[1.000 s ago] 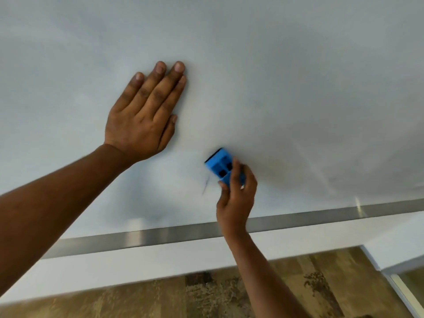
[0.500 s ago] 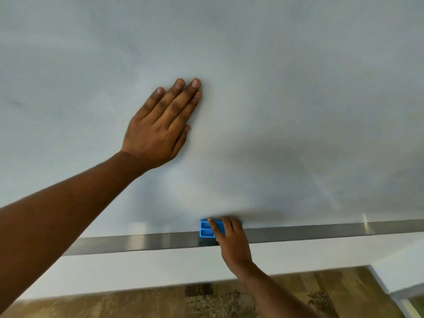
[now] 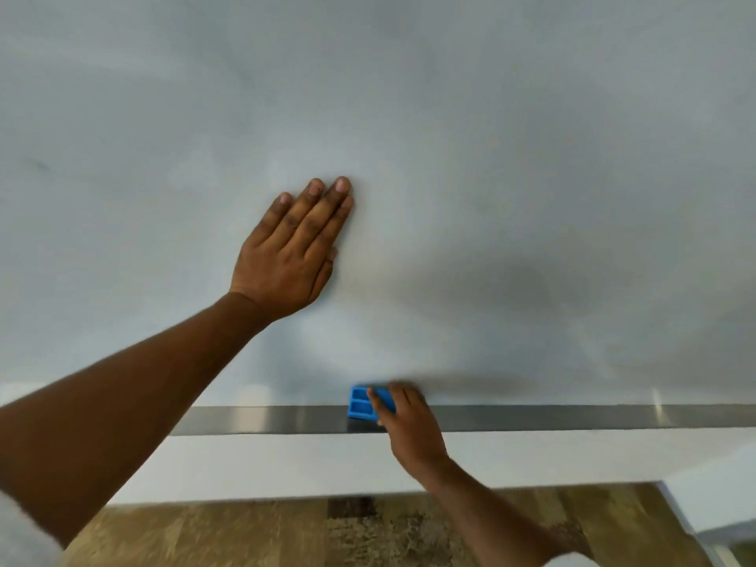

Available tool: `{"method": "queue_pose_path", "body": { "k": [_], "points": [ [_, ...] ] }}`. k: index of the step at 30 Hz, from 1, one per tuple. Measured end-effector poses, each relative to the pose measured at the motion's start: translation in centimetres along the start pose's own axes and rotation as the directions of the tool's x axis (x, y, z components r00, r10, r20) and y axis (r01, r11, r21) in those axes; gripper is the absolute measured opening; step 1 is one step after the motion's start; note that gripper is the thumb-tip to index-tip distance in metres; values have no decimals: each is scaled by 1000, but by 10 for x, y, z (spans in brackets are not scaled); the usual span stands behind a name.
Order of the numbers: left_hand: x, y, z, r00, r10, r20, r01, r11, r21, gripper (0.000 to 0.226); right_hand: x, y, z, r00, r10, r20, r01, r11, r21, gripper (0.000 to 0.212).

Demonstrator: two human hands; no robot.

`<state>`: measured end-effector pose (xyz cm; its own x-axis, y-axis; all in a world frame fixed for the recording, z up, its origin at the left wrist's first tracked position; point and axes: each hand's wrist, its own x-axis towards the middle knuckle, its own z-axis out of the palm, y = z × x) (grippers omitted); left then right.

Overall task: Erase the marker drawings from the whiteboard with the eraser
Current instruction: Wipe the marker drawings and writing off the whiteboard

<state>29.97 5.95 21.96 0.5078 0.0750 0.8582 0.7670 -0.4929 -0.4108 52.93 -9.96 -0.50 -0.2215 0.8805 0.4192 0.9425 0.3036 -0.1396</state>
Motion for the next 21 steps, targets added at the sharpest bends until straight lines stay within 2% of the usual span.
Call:
{"method": "queue_pose_path", "body": {
  "k": [1, 3, 5, 7, 11, 15, 21],
  "points": [
    [-1, 0, 0, 1000, -2, 12, 2, 1000, -8, 71, -8, 5, 3, 997, 58, 57, -59, 998, 32, 56],
    [-1, 2, -2, 999, -28, 36, 30, 999, -36, 73, -15, 8, -5, 994, 74, 81, -82, 990, 111, 53],
    [1, 8, -6, 996, -65, 67, 72, 991, -108, 77, -16, 16, -20, 995, 95, -4, -95, 994, 46, 67],
    [8, 18, -8, 995, -69, 78, 79, 987, -141, 82, -9, 27, -54, 987, 116, -113, -107, 991, 83, 82],
    [45, 47, -7, 997, 5, 73, 7, 986, -166, 80, 5, 51, -111, 944, 240, -225, -201, 962, 182, 65],
    [101, 86, -5, 997, -19, 76, 32, 985, -168, 76, 7, 76, -163, 882, 307, -358, -181, 921, 345, 49],
    [180, 151, 8, 998, -3, 69, 13, 988, -151, 73, -13, 152, -233, 749, 501, -434, -238, 815, 529, 56]
  ]
}}
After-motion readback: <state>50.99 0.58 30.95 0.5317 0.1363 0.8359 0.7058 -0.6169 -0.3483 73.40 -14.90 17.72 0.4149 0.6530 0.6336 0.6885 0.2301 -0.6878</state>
